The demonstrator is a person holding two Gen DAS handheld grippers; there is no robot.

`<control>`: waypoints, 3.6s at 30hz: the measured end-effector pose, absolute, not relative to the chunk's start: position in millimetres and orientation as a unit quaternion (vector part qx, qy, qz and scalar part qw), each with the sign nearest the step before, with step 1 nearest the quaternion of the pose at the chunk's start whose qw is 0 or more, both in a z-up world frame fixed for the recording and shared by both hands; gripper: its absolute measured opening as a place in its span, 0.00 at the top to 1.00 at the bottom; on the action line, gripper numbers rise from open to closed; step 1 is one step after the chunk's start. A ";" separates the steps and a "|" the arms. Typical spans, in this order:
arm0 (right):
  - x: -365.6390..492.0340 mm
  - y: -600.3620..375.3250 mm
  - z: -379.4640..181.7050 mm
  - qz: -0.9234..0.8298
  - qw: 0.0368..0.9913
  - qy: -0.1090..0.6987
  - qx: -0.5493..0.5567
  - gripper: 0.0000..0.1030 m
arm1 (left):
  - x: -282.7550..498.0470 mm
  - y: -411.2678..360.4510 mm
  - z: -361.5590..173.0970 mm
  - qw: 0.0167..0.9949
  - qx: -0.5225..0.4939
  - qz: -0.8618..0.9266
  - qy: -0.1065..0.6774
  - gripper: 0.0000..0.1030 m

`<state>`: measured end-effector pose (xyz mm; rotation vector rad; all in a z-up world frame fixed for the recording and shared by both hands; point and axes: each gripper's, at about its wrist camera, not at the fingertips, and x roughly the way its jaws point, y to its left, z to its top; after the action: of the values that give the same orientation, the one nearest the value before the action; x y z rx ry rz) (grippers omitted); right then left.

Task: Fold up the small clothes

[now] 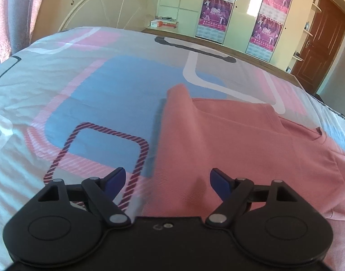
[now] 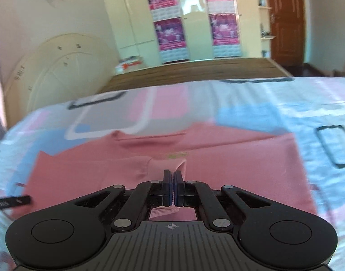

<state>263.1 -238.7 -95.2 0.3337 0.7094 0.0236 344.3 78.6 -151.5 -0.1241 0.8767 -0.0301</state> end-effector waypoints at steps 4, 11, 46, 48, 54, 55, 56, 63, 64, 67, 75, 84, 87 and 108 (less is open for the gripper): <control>253.6 -259.6 -110.1 -0.029 0.918 0.362 0.159 1.00 | 346.7 71.5 -156.3 0.902 -0.052 -0.026 0.428 0.20; 261.5 -273.3 -127.6 0.019 0.888 0.385 0.251 0.99 | 349.0 72.2 -161.0 0.900 -0.051 -0.017 0.433 0.20; 286.1 -213.5 -103.9 0.036 0.927 0.355 0.111 0.90 | 356.0 80.6 -159.1 0.904 -0.053 -0.004 0.424 0.20; 282.7 -225.6 -103.3 0.024 0.927 0.360 0.108 0.90 | 357.9 78.2 -160.2 0.904 -0.055 -0.006 0.425 0.20; 275.8 -245.5 -123.0 0.006 0.908 0.404 0.114 0.90 | 366.4 70.2 -171.9 0.898 -0.045 -0.009 0.437 0.20; 274.5 -248.3 -123.6 -0.002 0.906 0.405 0.119 0.90 | 367.2 70.2 -171.7 0.899 -0.047 -0.010 0.436 0.20; 273.5 -250.4 -124.4 -0.005 0.905 0.407 0.122 0.90 | 368.4 69.6 -171.5 0.899 -0.046 -0.011 0.436 0.20; 264.1 -272.5 -116.3 -0.051 0.911 0.390 0.127 0.55 | 384.1 66.4 -164.6 0.904 -0.047 -0.015 0.426 0.21; 262.1 -280.1 -115.5 -0.065 0.910 0.387 0.135 0.55 | 386.9 65.1 -164.0 0.905 -0.044 -0.015 0.423 0.21; 256.3 -296.9 -119.9 -0.082 0.901 0.396 0.159 0.55 | 398.6 61.0 -164.5 0.906 -0.037 -0.014 0.421 0.22; 253.8 -275.1 -135.1 -0.064 0.892 0.431 0.119 0.56 | 417.5 61.4 -179.9 0.906 -0.020 0.015 0.423 0.27; 264.6 -264.2 -121.1 -0.038 0.913 0.380 0.142 0.56 | 430.6 52.4 -172.5 0.906 -0.044 -0.013 0.421 0.35; 279.7 -252.9 -125.6 -0.021 0.910 0.388 0.144 0.56 | 439.0 49.5 -177.9 0.908 -0.038 -0.009 0.418 0.46; 290.9 -247.9 -128.0 0.011 0.913 0.379 0.151 0.56 | 419.8 50.4 -158.1 0.918 -0.021 -0.007 0.397 0.60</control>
<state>290.9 -247.9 -128.0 0.3114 0.7814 0.0230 419.8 50.4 -158.1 -0.0433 0.8161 -0.0135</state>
